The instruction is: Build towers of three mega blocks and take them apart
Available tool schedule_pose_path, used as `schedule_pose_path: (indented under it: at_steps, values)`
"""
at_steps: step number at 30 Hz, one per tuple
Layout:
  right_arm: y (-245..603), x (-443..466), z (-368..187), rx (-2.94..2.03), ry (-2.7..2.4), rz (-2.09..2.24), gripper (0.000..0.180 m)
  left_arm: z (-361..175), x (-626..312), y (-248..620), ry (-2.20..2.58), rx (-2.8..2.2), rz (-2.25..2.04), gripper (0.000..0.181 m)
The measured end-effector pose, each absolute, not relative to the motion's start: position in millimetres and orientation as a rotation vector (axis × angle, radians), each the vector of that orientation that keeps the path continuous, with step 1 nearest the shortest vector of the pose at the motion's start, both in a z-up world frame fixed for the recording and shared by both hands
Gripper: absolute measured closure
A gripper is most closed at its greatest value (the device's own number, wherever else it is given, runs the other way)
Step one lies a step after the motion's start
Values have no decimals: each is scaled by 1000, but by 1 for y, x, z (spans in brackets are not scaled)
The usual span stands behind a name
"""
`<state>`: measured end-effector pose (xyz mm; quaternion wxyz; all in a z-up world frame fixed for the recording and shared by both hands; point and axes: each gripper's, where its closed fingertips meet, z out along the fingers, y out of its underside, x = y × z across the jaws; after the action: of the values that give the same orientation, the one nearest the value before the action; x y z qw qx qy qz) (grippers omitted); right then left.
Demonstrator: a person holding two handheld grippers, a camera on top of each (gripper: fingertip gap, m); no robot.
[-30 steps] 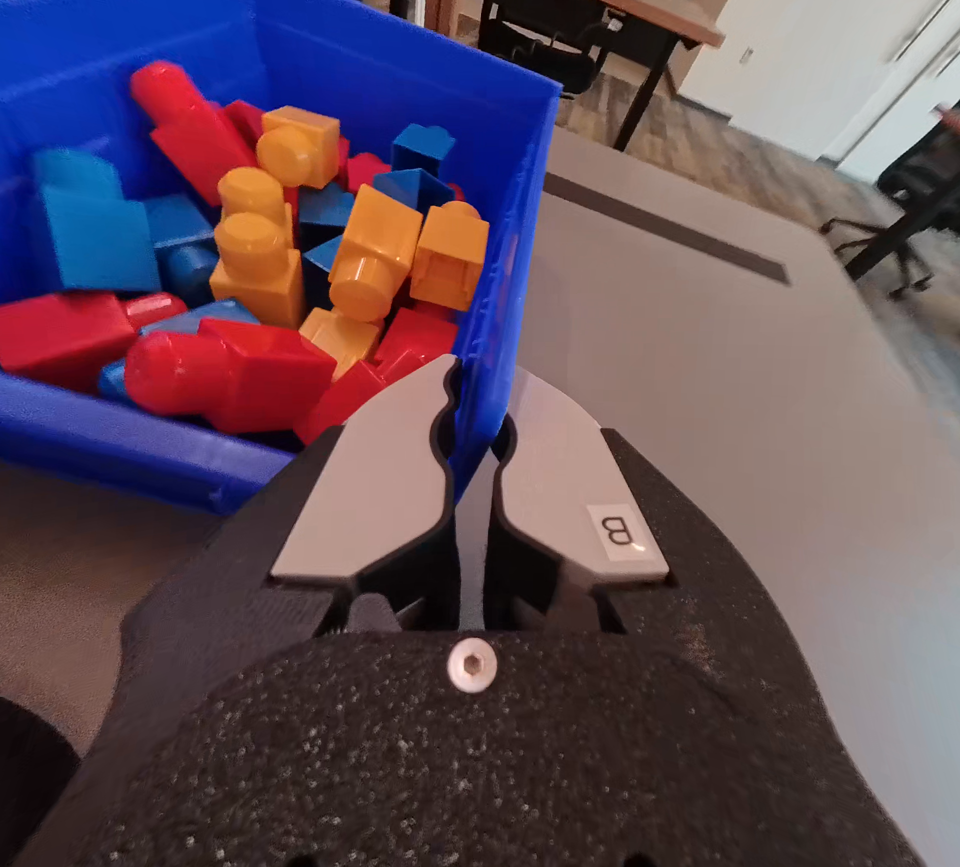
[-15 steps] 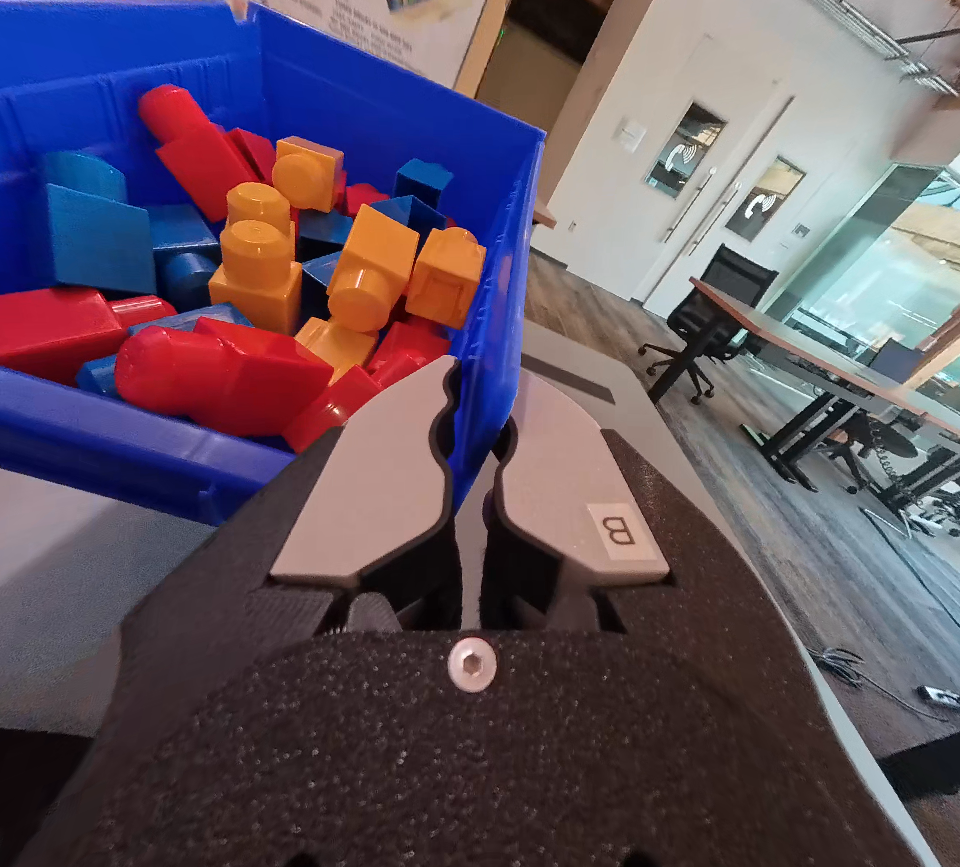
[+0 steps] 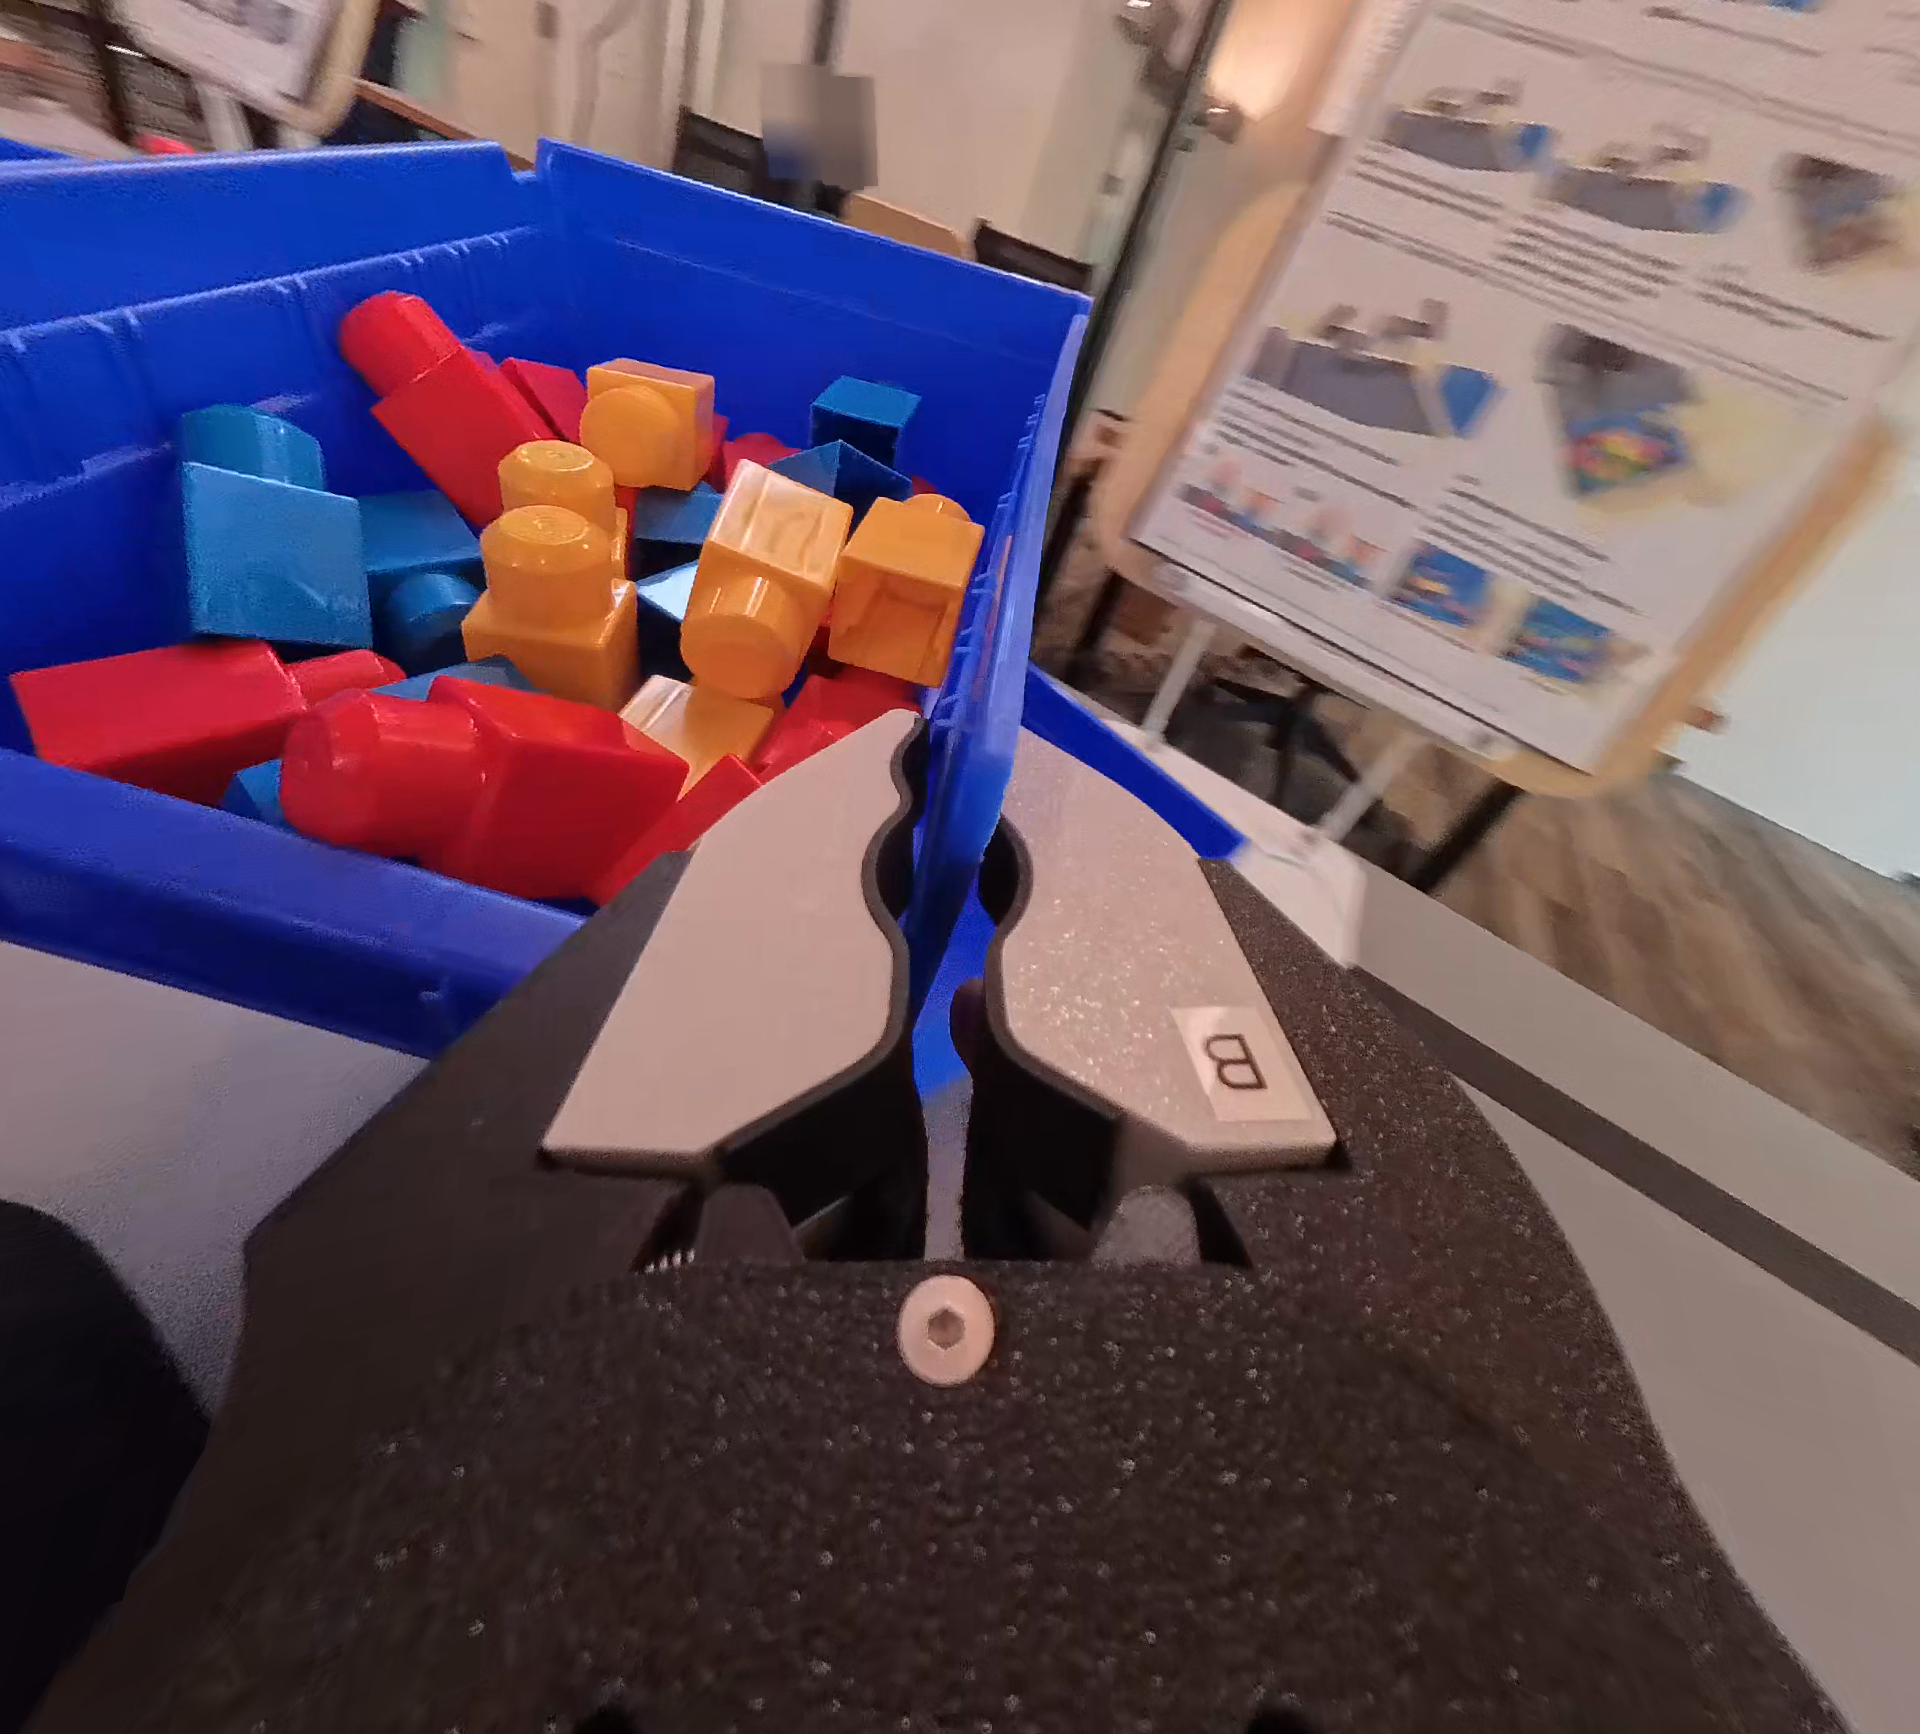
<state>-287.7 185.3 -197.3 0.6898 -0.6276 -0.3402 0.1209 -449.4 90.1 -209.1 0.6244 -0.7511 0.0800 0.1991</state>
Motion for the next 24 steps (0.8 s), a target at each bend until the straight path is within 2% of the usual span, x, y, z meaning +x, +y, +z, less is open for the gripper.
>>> schedule_pose_path:
  at_steps: [5,10,24]
  values:
    - [167,-397,-204,-1395,-841,486,174,-201,-539,42,55,-1802,677,164]
    - [140,-469,-230,-1402,-884,604,173,-217,-602,3,-17,-1882,795,164]
    - [136,-496,-287,-1498,-956,638,171,-287,-634,8,-58,-2045,596,163]
